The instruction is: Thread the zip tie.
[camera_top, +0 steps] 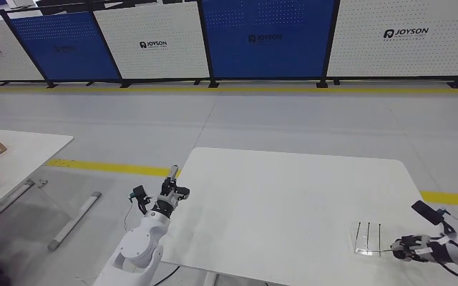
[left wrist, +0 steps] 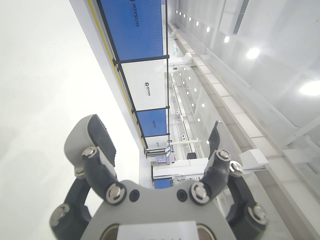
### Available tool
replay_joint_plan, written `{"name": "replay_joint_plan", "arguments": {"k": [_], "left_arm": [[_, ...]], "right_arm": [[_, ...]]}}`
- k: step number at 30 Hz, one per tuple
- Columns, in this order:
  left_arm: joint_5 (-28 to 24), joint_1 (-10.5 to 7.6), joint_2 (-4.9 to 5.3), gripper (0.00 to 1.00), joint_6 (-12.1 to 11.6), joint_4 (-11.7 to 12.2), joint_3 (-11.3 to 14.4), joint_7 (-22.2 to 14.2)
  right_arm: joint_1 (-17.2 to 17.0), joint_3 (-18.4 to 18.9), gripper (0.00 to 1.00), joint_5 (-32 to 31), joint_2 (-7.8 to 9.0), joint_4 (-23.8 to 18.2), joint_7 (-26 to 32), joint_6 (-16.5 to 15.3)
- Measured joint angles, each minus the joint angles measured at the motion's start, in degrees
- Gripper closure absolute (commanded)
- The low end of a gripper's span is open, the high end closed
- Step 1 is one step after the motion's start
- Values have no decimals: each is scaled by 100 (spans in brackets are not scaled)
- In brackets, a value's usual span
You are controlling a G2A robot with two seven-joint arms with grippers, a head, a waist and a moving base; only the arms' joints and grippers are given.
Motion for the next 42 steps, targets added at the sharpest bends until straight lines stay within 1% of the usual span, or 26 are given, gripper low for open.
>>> {"name": "replay_joint_plan", "arguments": {"k": [7,9,11,12,13,14,15,19,27,29,30,33,34,36,37,39,40,41,42], "left_arm": [[0,0,0,0,0,0,0,0],[0,0,0,0,0,0,0,0],[0,0,0,0,0,0,0,0],[0,0,0,0,0,0,0,0],[0,0,0,0,0,0,0,0],[0,0,0,0,0,0,0,0],[0,0,0,0,0,0,0,0],[0,0,0,0,0,0,0,0],[0,0,0,0,0,0,0,0],[0,0,0,0,0,0,0,0],[0,0,0,0,0,0,0,0],[0,0,0,0,0,0,0,0],[0,0,0,0,0,0,0,0],[0,0,0,0,0,0,0,0],[0,0,0,0,0,0,0,0],[0,0,0,0,0,0,0,0],[0,0,0,0,0,0,0,0],[0,0,0,0,0,0,0,0],[0,0,0,0,0,0,0,0]], "right_arm": [[-592,644,100,141,93,-356,-174,0],[-766,840,100,267,108,-448,-255,-53],[-1004,1133,100,580,114,-489,-406,-260],[-1124,1281,100,786,111,-483,-483,-421],[-1297,1476,100,1092,104,-449,-561,-679],[-1387,1572,100,1274,101,-428,-586,-836],[-1410,1600,100,1364,100,-420,-592,-907],[-1376,1574,100,1267,100,-421,-584,-816],[-1378,1575,100,1271,100,-422,-584,-820],[-1397,1573,100,1298,92,-478,-691,-945],[-1420,1608,100,1320,90,-501,-789,-1081],[-1584,1908,100,1543,88,-632,-1063,-1732],[-1706,2073,100,1675,84,-703,-1160,-2070],[-1918,2319,100,1886,74,-838,-1246,-2629],[-2054,2466,100,1998,66,-903,-1307,-3001],[-2216,2591,100,2180,48,-968,-1393,-3551],[-2265,2617,100,2279,43,-972,-1340,-3862],[-2262,2613,100,2321,44,-960,-1267,-4001],[-2248,2595,100,2341,45,-949,-1190,-4035]]}}
